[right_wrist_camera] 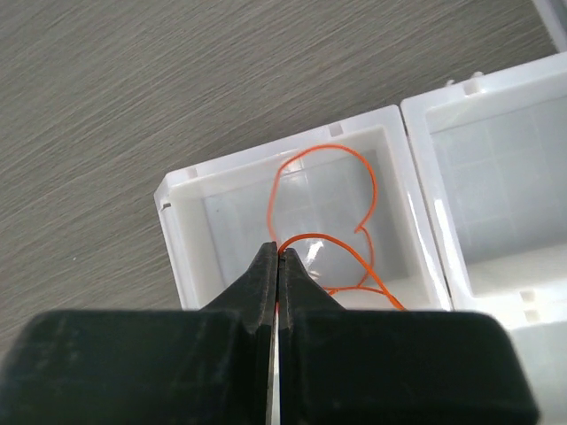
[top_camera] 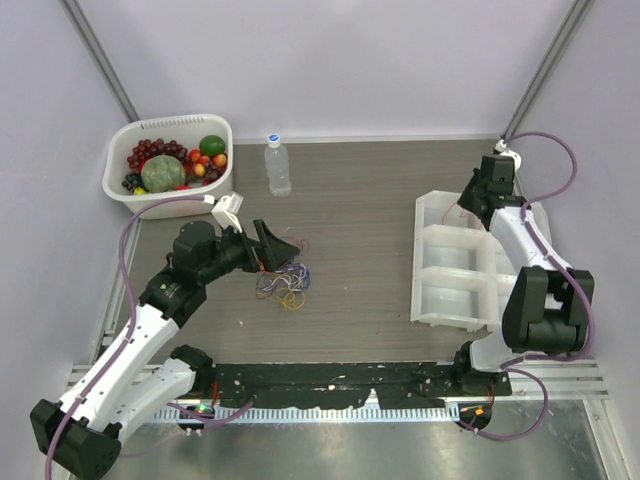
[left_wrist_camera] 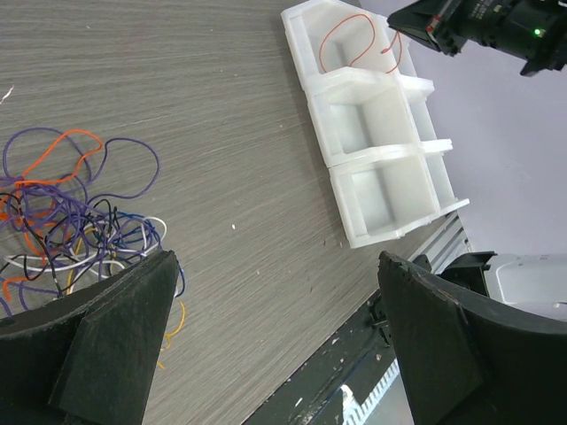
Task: Untangle the cables
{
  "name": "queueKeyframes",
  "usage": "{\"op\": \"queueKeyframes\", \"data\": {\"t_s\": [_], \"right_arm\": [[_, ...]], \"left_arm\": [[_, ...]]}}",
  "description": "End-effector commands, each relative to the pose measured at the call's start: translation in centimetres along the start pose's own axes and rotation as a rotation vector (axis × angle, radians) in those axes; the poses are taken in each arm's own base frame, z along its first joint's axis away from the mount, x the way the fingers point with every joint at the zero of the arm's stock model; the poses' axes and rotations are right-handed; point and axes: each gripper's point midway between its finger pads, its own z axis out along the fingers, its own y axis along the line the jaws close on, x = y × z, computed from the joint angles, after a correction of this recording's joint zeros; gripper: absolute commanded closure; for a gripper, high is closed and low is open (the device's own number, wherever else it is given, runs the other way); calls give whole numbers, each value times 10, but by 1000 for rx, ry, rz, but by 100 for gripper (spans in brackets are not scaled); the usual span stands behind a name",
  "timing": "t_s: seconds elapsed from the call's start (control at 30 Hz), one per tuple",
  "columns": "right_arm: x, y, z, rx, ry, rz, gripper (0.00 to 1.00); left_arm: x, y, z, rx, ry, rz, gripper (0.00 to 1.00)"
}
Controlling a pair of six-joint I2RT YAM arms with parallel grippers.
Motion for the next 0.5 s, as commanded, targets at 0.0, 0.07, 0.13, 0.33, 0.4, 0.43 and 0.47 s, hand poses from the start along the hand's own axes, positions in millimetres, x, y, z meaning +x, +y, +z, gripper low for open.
{"op": "queueKeyframes", "data": {"t_s": [0.0,0.07,0.13,0.33,0.4,0.43,0.47], "right_arm": [[-24,14,19,-33,-24,-8,99],[-28,15,31,-19,1,-14,99],[-18,16,40,-11,58,-18,97],[2,6,44,41,132,-1,89],[3,4,44,54,150,-13,80],[7,1,42,70,178,-24,66],[4,1,41,71,178,-34,60]], "left_arm": [[0,-5,-2,28,1,17,0],[1,-4,-2,23,12,17,0],[2,-4,-3,23,18,18,0],[7,-1,-3,19,21,13,0],[8,0,-1,19,29,9,0],[8,0,0,20,30,9,0],[9,1,1,17,34,9,0]]}}
